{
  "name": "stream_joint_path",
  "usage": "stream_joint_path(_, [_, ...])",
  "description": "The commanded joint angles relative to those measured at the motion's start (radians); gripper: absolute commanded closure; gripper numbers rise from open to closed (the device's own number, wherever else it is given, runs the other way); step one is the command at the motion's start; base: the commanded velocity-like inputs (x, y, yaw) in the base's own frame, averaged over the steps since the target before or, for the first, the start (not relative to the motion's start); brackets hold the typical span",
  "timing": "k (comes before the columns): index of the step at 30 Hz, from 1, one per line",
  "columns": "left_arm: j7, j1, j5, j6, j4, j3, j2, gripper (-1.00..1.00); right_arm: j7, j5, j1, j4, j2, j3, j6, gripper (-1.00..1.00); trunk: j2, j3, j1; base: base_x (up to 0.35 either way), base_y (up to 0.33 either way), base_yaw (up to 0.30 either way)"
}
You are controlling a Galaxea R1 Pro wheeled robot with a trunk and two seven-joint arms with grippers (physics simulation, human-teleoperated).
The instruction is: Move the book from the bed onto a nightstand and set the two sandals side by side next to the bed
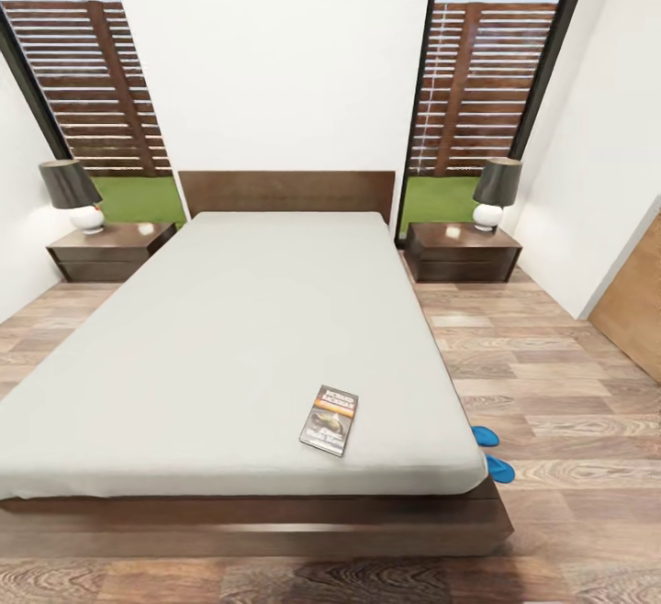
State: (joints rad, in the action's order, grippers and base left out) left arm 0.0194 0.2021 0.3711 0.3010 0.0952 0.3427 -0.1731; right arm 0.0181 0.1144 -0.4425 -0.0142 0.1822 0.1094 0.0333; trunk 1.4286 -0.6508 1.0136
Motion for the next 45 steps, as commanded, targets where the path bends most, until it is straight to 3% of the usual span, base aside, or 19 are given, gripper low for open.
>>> stream_joint_path(1, [0.002, 0.000, 0.007, 0.003, 0.000, 0.009, 0.000, -1.00, 0.002, 0.010, -0.001, -0.002, 0.000, 0.009, 0.003, -1.00, 0.000, 0.000, 0.000, 0.000, -0.023, -0.049])
stream_joint_path(36, [0.004, 0.001, 0.008, 0.003, 0.000, 0.009, 0.003, -1.00, 0.002, 0.008, -0.001, -0.001, -0.001, 0.007, 0.004, -1.00, 0.000, 0.019, 0.000, 0.003, -0.078, -0.044])
stream_joint_path(45, [0.004, 0.001, 0.008, 0.003, 0.000, 0.009, 0.002, -1.00, 0.002, 0.009, -0.001, -0.002, -0.006, 0.007, 0.005, -1.00, 0.000, 0.028, 0.000, 0.171, -0.077, -0.158])
